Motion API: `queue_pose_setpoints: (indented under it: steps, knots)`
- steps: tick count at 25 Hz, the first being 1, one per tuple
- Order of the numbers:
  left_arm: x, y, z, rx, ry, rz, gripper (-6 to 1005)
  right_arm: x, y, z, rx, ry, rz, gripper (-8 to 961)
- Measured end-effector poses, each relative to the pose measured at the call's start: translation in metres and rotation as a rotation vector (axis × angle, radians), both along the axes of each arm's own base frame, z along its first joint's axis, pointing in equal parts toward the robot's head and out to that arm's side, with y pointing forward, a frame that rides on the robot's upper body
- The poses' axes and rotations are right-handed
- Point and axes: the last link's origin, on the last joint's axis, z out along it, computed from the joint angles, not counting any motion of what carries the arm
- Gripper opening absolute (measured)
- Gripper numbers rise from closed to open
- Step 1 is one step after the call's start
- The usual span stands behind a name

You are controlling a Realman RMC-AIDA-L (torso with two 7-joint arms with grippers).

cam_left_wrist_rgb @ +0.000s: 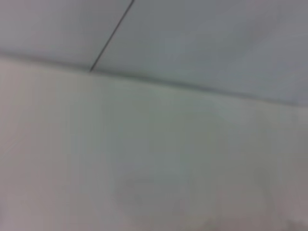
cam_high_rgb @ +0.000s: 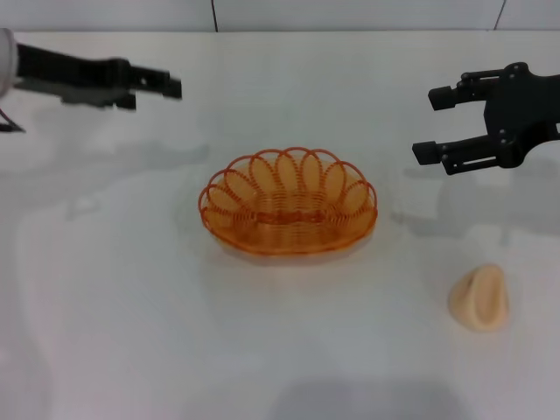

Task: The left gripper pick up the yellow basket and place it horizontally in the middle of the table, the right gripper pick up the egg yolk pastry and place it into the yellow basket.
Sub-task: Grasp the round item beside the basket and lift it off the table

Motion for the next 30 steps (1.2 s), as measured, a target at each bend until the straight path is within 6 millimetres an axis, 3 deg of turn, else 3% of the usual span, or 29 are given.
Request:
queue_pose_setpoints:
  steps: [5, 11, 18, 30]
  knots:
    - [0.003, -0.011, 0.021, 0.015, 0.005, -0.162, 889, 0.002, 0.000, -0.001, -0.006, -0.002, -0.017, 770]
    - [0.012, -0.036, 0.031, -0.105, 0.034, -0.374, 889, 0.012, -0.004, -0.003, -0.026, -0.033, -0.081, 771]
    - [0.019, -0.061, 0.030, -0.244, 0.019, -0.528, 890, 0.023, -0.008, 0.002, -0.035, -0.122, -0.163, 771]
    - [0.021, -0.069, 0.022, -0.308, 0.010, -0.560, 890, 0.045, -0.021, 0.004, -0.102, -0.249, -0.283, 769]
